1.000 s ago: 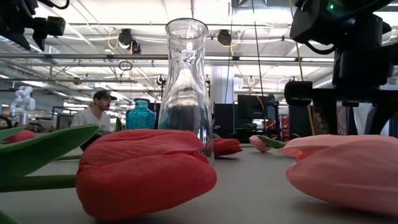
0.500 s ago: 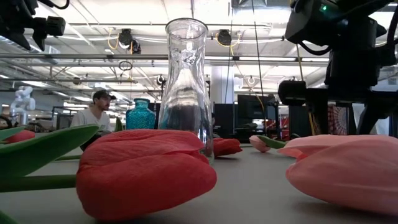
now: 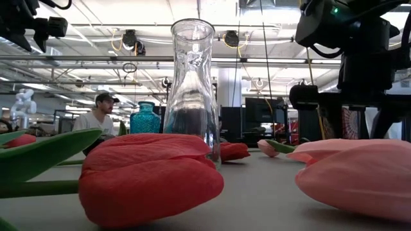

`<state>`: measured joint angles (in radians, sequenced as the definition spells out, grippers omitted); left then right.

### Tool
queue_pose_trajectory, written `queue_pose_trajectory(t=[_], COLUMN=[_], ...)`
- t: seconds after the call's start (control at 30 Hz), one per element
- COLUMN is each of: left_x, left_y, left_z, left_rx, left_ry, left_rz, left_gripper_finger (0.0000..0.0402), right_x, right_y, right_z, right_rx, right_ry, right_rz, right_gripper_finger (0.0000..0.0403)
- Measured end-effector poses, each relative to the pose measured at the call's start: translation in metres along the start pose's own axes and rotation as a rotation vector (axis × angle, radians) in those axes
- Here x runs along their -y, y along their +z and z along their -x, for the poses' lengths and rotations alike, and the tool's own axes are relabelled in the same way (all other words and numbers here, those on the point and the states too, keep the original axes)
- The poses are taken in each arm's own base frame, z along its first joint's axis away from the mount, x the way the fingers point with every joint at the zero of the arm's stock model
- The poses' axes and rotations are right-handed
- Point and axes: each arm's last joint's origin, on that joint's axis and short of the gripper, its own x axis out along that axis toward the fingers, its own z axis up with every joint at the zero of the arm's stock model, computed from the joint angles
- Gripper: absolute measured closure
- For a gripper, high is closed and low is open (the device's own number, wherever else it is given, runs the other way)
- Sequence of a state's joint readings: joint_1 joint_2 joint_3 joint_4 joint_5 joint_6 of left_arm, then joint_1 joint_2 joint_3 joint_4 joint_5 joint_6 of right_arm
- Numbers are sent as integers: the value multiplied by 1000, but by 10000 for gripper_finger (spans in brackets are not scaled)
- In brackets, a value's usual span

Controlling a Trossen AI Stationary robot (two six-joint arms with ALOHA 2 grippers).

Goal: Sort flowers into vase by color
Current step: Put the black flower into the right transparent vase

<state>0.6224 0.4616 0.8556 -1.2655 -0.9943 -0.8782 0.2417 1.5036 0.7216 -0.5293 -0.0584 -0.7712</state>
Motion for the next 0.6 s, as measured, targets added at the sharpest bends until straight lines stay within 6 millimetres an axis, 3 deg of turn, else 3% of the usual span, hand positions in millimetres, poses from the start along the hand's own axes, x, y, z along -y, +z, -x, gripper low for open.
queue_pose_trajectory(t=[0.6], left_x=[0], left_y=[0], left_z=[0], left_rx=[0], left_ry=[0], left_rz=[0], left_gripper_finger=[245], right_x=[0], right_y=[0], right_z=[0], right_rx=[0], right_ry=[0], right_rz=[0], right_gripper_finger=[380])
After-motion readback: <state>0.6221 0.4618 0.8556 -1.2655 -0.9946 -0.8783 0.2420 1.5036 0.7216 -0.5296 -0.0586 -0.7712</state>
